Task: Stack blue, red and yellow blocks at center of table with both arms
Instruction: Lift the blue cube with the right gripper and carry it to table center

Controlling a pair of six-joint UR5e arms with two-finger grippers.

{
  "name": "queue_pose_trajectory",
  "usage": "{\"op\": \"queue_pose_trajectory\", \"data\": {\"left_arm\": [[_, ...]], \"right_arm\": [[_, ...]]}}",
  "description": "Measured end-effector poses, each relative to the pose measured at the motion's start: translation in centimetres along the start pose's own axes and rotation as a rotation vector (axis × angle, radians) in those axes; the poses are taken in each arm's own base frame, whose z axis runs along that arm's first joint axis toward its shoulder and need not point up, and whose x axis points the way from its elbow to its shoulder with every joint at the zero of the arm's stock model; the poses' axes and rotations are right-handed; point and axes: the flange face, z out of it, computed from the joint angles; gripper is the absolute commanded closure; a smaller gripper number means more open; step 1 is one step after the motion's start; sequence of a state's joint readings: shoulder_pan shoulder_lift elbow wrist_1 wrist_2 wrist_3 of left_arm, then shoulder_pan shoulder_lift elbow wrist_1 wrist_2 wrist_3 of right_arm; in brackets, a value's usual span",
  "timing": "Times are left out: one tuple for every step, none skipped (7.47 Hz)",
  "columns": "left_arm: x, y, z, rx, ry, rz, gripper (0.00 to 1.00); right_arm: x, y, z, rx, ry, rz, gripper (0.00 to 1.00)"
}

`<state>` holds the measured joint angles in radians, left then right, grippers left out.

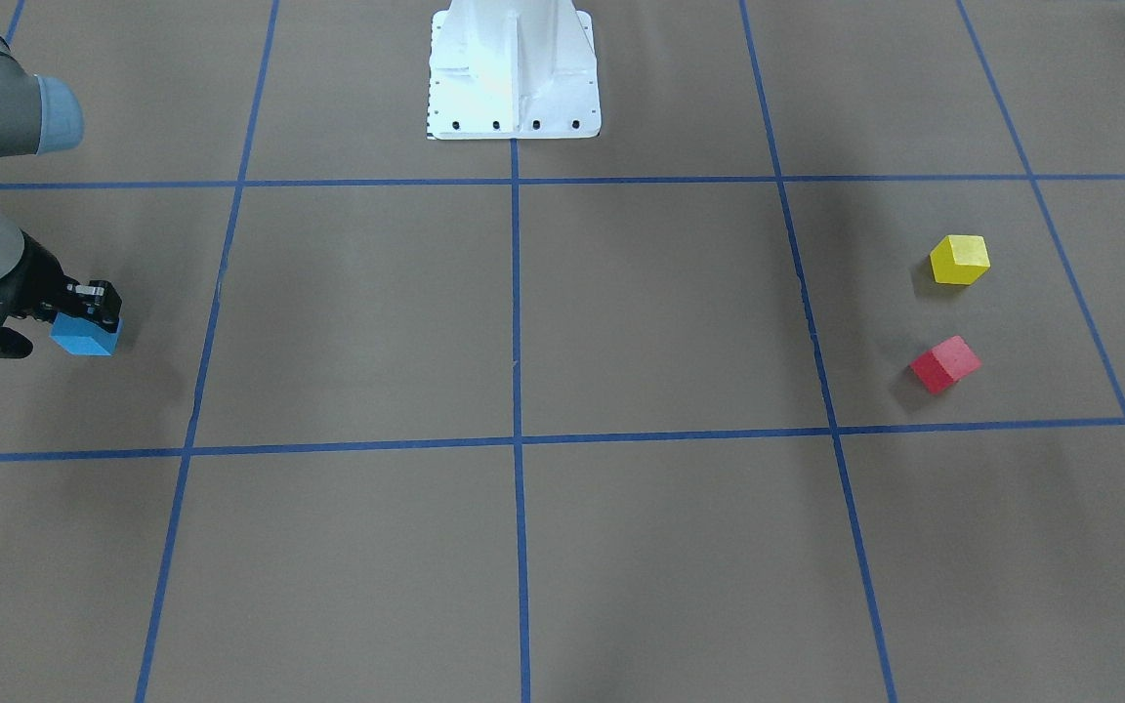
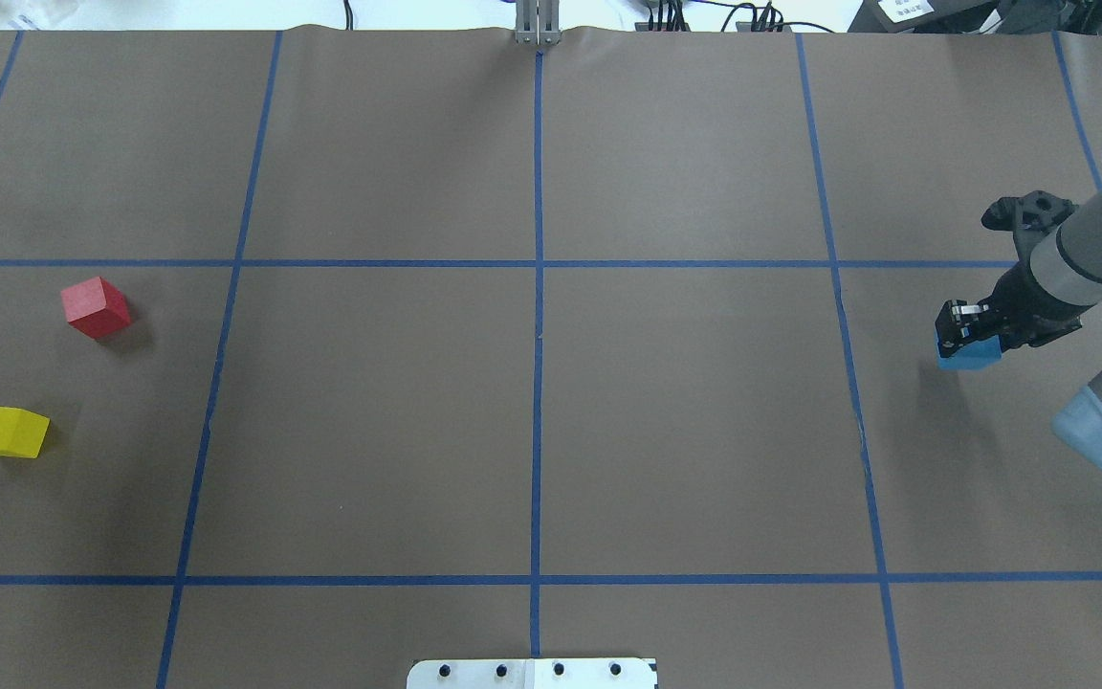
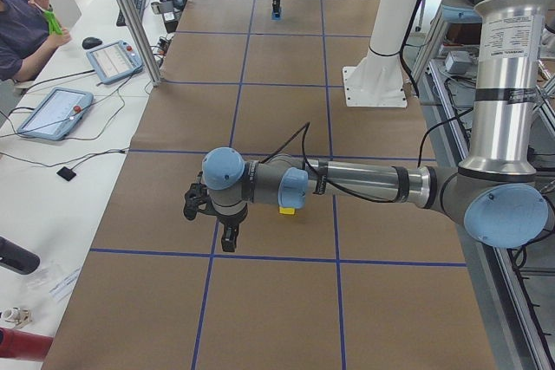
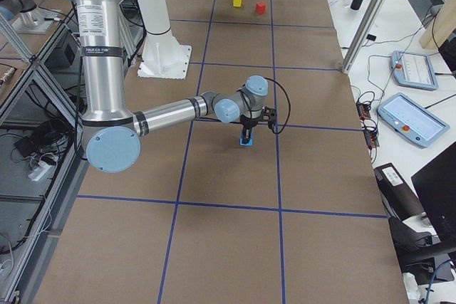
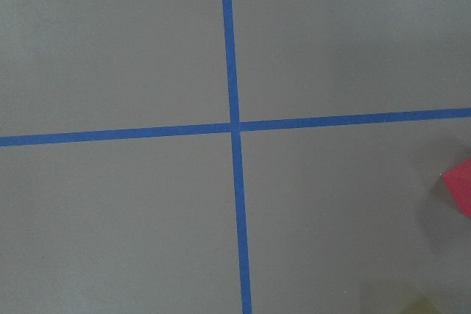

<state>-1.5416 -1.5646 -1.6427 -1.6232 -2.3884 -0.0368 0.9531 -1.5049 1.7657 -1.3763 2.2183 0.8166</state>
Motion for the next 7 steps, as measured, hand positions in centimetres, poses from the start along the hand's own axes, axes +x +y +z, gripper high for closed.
{"op": "queue_pose_trajectory", "data": {"left_arm": [[0.0, 0.0, 0.0, 0.000, 0.000, 0.000, 0.00], [0.0, 0.0, 0.0, 0.000, 0.000, 0.000, 0.00], [0.0, 0.0, 0.0, 0.000, 0.000, 0.000, 0.00], [0.0, 0.0, 0.0, 0.000, 0.000, 0.000, 0.00], [0.1, -0.1, -0.1, 0.001, 0.001, 0.001, 0.00], [0.1, -0.1, -0.1, 0.002, 0.001, 0.001, 0.00], [0.1, -0.1, -0.1, 0.002, 0.001, 0.002, 0.00]], "right_arm": [[-1.6, -1.7, -3.1, -0.004, -0.034, 0.028, 1.00], [-4.6, -3.9, -6.5, -0.016, -0.045, 0.062, 1.00], [-8.3, -5.7, -9.5, -0.025, -0.036, 0.066, 1.00], [-11.8, -6.5, -11.3, -0.026, -0.025, 0.025, 1.00], [-15.6, -7.1, -11.8, -0.030, -0.021, -0.034, 1.00], [-20.6, -7.7, -11.3, -0.039, -0.015, -0.091, 1.00], [-26.4, -8.0, -10.3, -0.045, 0.003, -0.143, 1.00]]}}
